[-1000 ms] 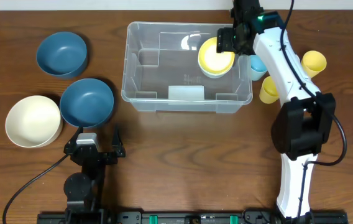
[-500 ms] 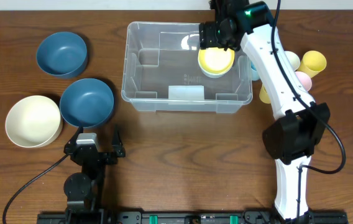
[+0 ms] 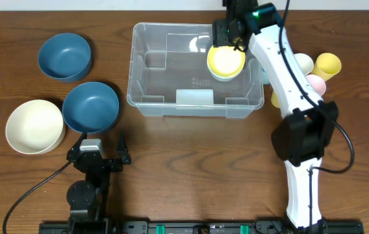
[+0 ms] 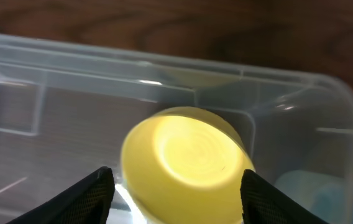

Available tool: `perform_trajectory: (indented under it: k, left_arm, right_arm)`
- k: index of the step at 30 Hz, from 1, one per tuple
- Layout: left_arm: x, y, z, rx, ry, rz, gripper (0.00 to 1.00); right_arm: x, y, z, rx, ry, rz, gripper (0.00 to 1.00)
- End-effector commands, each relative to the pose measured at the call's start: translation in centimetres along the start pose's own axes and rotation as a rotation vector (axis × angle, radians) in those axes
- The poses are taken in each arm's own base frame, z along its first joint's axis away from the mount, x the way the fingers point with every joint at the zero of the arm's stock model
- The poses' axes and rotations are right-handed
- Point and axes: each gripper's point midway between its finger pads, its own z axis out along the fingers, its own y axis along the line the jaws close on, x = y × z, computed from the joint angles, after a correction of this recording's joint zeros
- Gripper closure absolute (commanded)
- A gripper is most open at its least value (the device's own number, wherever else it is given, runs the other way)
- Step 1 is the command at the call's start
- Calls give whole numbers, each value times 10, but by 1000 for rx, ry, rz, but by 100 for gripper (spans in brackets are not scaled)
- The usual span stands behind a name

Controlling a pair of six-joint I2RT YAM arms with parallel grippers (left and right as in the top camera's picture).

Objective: Pack container
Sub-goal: 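Carry the yellow bowl into the container and lower onto white dishes, then open the right gripper and withdraw toward the cups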

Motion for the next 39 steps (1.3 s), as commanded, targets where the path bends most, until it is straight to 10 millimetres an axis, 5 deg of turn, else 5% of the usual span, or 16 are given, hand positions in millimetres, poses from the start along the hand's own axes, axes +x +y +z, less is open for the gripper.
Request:
perform_trajectory:
  k: [1,12,31,39]
  left_arm:
    - [15,1,1,-3,46,13,2]
    - [15,1,1,-3,46,13,2]
    - [15,1,1,-3,46,13,2]
    - [15,1,1,-3,46,13,2]
  right_arm:
    - [11,-20,31,52,52,10,34]
    - [17,-42,51,78,86,39,34]
    - [39,-30,83,52,158,10,35]
    - [23,-25,69,36,110,-4,35]
